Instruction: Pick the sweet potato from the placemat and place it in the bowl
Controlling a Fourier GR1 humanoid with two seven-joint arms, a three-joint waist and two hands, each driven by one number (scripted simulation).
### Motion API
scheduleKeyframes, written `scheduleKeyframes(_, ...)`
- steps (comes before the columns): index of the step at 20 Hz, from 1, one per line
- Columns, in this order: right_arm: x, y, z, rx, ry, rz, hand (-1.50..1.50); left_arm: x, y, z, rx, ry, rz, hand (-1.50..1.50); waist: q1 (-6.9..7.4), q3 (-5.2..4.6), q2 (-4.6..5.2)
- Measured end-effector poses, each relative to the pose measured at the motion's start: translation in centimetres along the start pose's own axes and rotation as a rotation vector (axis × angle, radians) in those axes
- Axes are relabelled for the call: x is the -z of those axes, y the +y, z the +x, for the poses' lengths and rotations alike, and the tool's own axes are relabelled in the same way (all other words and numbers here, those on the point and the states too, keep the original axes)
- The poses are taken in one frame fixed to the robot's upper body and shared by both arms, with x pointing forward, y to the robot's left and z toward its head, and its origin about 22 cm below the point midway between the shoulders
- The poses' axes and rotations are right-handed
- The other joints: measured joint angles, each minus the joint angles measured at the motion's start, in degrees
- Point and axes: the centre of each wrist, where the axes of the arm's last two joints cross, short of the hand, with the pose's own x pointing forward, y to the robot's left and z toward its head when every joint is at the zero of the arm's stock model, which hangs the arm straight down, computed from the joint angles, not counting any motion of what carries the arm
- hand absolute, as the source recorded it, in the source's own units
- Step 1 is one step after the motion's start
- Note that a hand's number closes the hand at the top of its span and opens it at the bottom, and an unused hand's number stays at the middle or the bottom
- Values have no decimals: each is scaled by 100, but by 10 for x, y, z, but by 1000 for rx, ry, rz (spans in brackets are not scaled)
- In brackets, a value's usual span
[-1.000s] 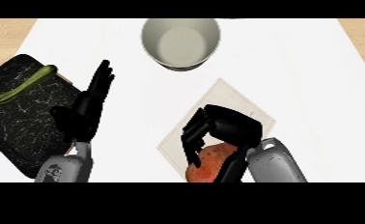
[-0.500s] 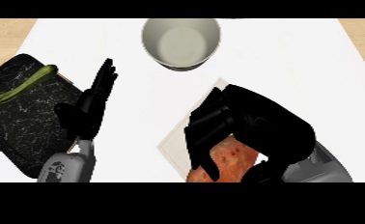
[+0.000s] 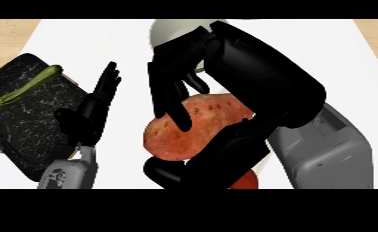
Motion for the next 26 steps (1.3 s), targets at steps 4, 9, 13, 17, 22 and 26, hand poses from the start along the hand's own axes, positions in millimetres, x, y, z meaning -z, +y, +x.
scheduleKeyframes(4, 28, -9, -8, -13, 46, -18, 150, -2, -7, 1, 0, -8, 2, 0, 12, 0, 8)
scheduleKeyframes(9, 47, -18, -27, -164, 107, -44, 150, 0, -9, 4, 2, -10, -9, 0, 48, -1, 28)
scheduleKeyframes(13, 60, -19, -53, -304, 140, -52, 150, 0, -12, 5, 0, -11, -16, 0, 89, 0, 45)
scheduleKeyframes(17, 72, -18, -88, -374, 181, -68, 150, 0, -12, 7, 1, -15, -21, 0, 130, -1, 61)
scheduleKeyframes(22, 76, -19, -133, -419, 221, -85, 150, 4, -5, 4, 5, -18, -15, 0, 155, -1, 80)
scheduleKeyframes(26, 73, -12, -163, -450, 256, -84, 150, 3, -8, 5, 6, -22, -23, 0, 199, -1, 93)
